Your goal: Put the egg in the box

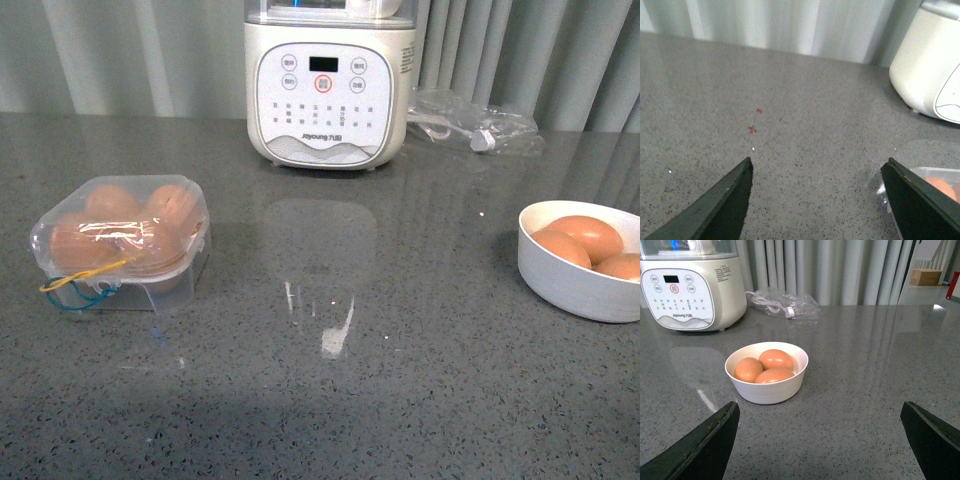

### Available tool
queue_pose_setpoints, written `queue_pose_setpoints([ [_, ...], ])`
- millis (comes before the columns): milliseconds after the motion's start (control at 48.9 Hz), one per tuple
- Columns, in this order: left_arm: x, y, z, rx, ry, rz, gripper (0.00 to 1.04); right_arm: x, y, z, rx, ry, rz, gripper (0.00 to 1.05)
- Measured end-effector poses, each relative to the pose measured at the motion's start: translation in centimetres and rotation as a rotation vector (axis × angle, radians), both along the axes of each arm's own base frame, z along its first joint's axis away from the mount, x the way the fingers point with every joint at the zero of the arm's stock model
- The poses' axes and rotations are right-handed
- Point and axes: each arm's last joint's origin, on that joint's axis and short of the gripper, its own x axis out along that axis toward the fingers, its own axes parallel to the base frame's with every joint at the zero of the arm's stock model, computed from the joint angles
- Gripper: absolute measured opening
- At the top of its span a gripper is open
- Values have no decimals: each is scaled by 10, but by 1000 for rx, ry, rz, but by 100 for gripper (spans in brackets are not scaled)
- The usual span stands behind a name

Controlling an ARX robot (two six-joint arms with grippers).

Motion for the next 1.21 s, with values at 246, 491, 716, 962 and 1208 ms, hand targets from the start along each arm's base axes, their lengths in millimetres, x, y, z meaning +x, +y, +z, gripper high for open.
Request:
queue_pose_setpoints([
  [246, -44, -26, -18, 47, -32, -17, 28, 0, 0, 0, 0, 0, 0, 98],
  [491, -76, -39, -29, 55, -33, -15, 4, 0, 0, 0, 0, 0, 0, 98],
  [716, -93, -51, -34, 56, -31, -14, 4, 0, 0, 0, 0, 0, 0, 98],
  [962, -106, -52, -40, 56, -46, -14, 4, 0, 0, 0, 0, 0, 0, 98],
  [1208, -116, -52, -35, 56, -58, -14, 4, 0, 0, 0, 0, 0, 0, 98],
])
